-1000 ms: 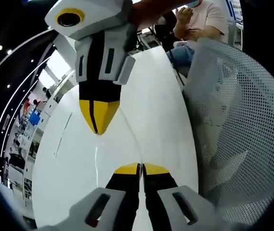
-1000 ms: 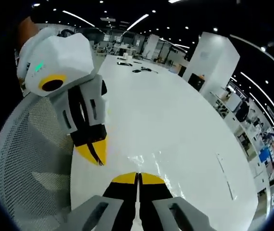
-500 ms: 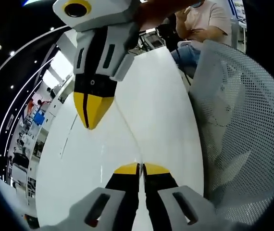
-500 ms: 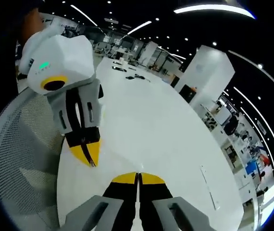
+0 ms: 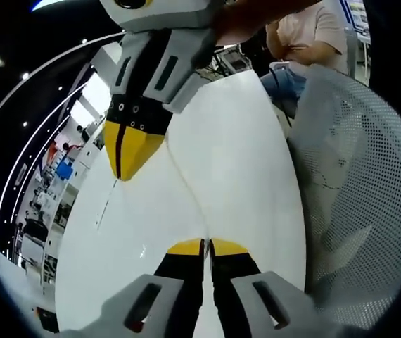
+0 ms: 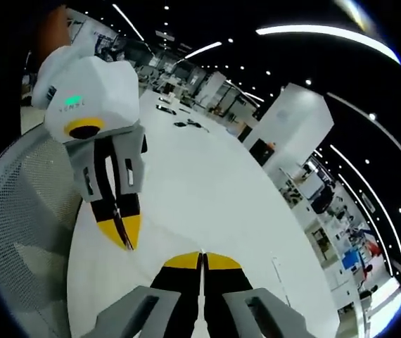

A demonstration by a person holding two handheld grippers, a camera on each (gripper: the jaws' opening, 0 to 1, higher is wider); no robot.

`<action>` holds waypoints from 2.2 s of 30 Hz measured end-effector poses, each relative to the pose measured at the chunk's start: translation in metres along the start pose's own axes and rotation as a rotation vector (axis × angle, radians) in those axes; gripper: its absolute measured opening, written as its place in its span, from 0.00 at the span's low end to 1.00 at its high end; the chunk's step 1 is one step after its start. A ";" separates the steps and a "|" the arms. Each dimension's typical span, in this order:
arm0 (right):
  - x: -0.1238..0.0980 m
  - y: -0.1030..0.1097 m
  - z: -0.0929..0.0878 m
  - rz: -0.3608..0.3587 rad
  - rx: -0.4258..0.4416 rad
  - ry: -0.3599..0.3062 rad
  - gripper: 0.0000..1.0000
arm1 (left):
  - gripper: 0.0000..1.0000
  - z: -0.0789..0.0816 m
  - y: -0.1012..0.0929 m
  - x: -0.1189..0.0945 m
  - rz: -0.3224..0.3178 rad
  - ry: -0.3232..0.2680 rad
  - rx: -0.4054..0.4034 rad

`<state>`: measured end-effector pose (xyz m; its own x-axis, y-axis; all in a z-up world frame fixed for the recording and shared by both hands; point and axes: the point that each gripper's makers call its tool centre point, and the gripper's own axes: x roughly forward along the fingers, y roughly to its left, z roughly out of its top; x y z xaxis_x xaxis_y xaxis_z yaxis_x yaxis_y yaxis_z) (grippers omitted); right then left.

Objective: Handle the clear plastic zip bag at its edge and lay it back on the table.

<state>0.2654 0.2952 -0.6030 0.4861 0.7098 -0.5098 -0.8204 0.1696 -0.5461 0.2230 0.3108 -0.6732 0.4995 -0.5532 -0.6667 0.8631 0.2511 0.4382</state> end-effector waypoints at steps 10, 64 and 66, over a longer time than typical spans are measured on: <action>0.002 -0.002 0.002 -0.003 -0.006 -0.010 0.00 | 0.00 -0.003 -0.002 0.001 -0.003 0.003 -0.035; 0.036 0.044 -0.086 0.165 0.051 0.181 0.00 | 0.18 -0.056 -0.007 -0.015 0.048 0.056 -0.259; 0.037 0.042 -0.087 0.162 0.045 0.180 0.00 | 0.23 -0.056 -0.007 -0.016 0.054 0.045 -0.316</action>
<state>0.2750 0.2696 -0.7029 0.3899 0.5974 -0.7008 -0.9025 0.0965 -0.4198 0.2133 0.3624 -0.6988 0.5421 -0.4979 -0.6769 0.8121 0.5176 0.2695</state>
